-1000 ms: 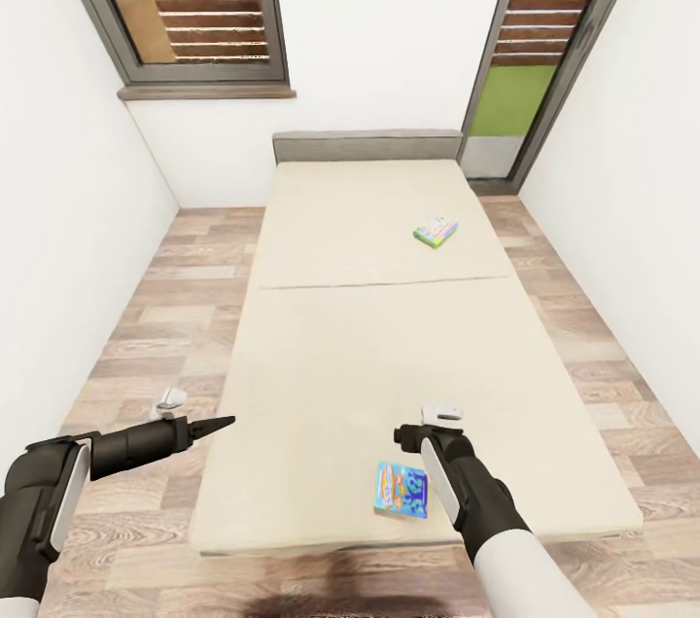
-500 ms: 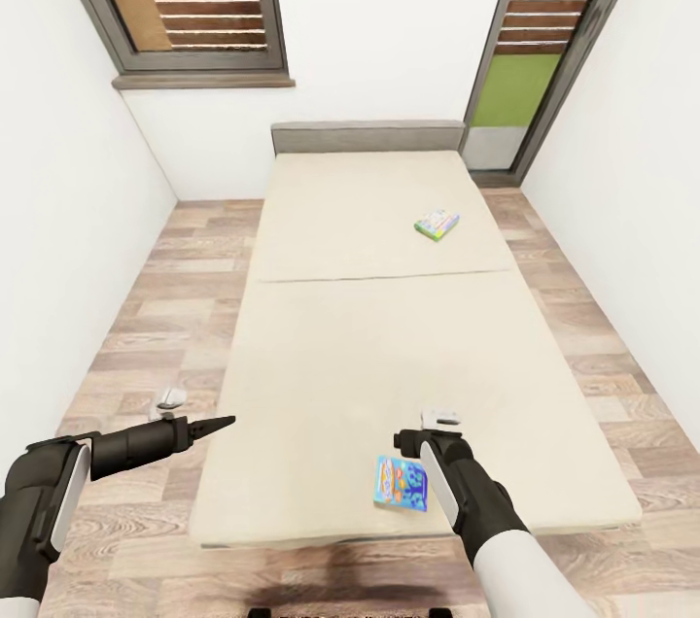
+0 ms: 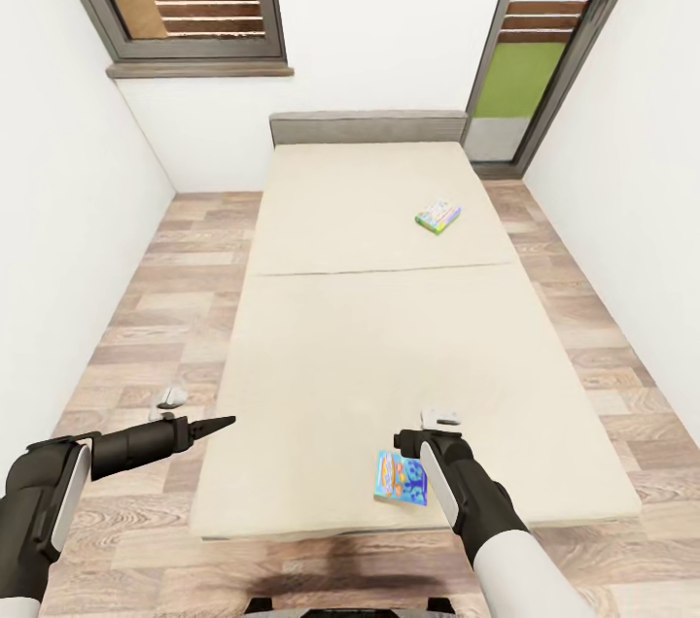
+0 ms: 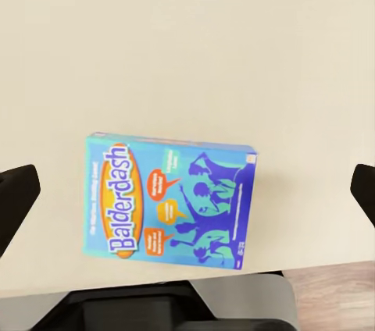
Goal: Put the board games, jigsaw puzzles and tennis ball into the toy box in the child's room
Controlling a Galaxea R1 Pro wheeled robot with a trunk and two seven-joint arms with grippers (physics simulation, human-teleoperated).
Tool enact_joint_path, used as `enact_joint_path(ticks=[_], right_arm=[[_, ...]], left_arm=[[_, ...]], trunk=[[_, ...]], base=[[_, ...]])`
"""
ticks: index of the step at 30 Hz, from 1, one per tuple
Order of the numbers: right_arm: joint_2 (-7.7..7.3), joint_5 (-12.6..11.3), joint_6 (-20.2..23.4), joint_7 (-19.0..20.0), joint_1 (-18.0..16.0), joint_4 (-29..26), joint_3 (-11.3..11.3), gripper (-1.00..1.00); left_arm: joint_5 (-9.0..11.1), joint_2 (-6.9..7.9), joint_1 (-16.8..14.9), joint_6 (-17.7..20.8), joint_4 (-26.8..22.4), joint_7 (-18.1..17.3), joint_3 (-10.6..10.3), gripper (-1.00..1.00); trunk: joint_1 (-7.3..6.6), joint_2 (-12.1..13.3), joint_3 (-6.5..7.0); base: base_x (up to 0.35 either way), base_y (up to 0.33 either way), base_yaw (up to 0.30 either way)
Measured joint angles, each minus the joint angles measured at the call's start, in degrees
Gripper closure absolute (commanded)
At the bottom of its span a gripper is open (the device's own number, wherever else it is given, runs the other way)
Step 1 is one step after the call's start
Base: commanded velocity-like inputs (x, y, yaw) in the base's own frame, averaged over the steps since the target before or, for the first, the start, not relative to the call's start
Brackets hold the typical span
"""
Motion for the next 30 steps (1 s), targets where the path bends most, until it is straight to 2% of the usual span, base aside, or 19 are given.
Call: enact_joint_path(ticks=[14,21,30], right_arm=[[0.0,-0.05,-1.59,0.0,-0.46,0.13,0.03,-1.0],[0.0,-0.26,-2.47,0.0,-1.8,1.4,-0.1,-1.0],[0.0,-0.04,-8.2,0.0,-4.22,5.06,-0.26,-1.0]], left_arm=[[0.0,0.01,0.0,0.0,0.0,-0.01,-0.11,-1.0],[-0.01,-0.09,0.0,0.0,0.0,0.05,-0.17,-1.0],[-0.32,-0.1,0.0,-0.08,0.08,0.37,-0.23,-1.0]], trunk=[[0.0,0.0,-1.32],[0.0,0.0,-1.98],[0.0,0.0,-2.83]], base=[[0.0,0.0,0.0],[0.0,0.0,0.0],[0.0,0.0,0.0]])
